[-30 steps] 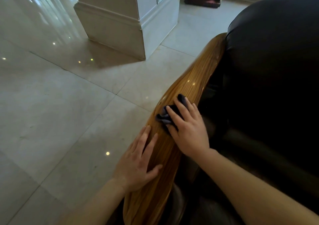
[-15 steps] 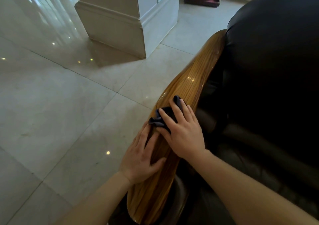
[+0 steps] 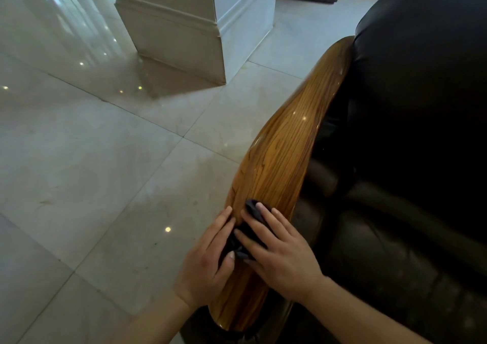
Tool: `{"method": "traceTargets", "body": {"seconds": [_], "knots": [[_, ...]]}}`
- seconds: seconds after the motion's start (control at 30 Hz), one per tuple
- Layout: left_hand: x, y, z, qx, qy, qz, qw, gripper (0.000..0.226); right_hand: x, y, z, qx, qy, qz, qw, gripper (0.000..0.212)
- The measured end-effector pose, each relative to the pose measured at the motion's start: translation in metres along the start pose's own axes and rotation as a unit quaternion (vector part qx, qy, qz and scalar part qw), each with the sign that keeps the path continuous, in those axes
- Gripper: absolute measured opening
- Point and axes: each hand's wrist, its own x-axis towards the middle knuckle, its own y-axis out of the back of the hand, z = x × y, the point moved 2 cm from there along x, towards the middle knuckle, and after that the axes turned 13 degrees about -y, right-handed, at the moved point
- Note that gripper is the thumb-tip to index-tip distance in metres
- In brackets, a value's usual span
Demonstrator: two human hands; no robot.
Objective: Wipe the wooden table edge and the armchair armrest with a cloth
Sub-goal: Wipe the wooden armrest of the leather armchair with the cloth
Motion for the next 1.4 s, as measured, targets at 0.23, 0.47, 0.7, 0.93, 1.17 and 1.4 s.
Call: {"method": "traceTargets", "body": {"seconds": [0.23,0.47,0.7,0.93,1.17,1.4], "knots": [[0.006,0.010,0.008,-0.017,0.043,0.094,0.994,0.045,0.086,0.033,0.036,0.017,-0.129,0.046,0.990,0.048],[0.005,0.008,0.007,-0.040,0.066,0.119,0.990,0.024,0.086,0.022,-0.007,-0.003,-0.075,0.014,0.997,0.042],[-0.022,0.005,0.013,-0.041,0.090,0.055,0.994,0.025,0.014,0.009,-0.012,-0.017,0.045,-0.017,0.999,0.046],[-0.054,0.037,0.012,0.033,0.187,-0.025,0.981,0.050,0.018,0.038,0.031,0.078,-0.070,0.003,0.995,0.047],[-0.072,0.058,0.035,0.177,0.257,-0.102,0.945,0.068,0.046,0.073,0.007,0.156,-0.120,-0.056,0.979,0.032],[-0.097,0.078,0.076,0.228,0.345,-0.069,0.908,0.076,0.061,0.128,-0.045,0.199,0.003,-0.058,0.978,0.019]]}}
